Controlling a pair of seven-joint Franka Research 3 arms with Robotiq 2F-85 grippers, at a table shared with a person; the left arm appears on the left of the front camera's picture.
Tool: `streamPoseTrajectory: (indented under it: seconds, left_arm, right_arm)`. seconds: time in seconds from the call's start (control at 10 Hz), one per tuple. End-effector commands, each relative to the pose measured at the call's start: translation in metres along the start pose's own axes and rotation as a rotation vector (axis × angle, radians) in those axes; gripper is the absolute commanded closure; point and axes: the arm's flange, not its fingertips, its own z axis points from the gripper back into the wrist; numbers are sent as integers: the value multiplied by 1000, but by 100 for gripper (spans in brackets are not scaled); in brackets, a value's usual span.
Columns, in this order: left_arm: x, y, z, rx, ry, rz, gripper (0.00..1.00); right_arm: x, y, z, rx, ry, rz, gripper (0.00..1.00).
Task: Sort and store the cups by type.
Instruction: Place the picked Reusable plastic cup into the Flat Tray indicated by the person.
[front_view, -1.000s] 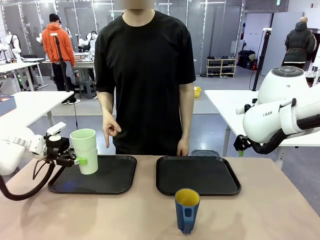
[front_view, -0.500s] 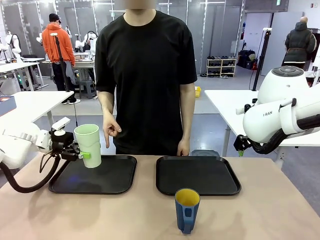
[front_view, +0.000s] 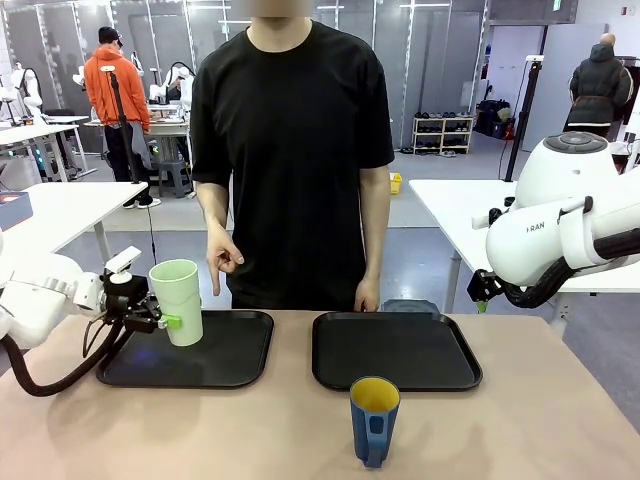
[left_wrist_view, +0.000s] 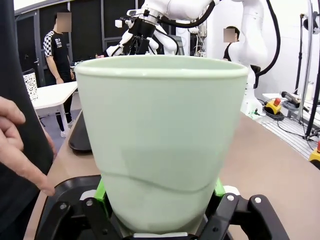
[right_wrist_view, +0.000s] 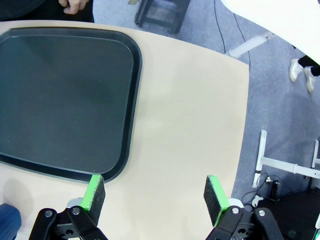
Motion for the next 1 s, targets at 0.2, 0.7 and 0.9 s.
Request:
streamPoseTrajectory:
  seconds: [0.2, 0.7, 0.9]
  left_arm:
    - [-27, 15, 10, 22, 16, -44, 16]
    - [-48, 21, 2, 28, 27, -39, 16]
    - [-55, 21, 1, 23, 21, -40, 16]
  right_arm:
    - [1, -1, 1, -2, -2, -1, 0]
    - [1, -1, 1, -2, -2, -1, 0]
    - [1, -1, 1, -2, -2, -1, 0]
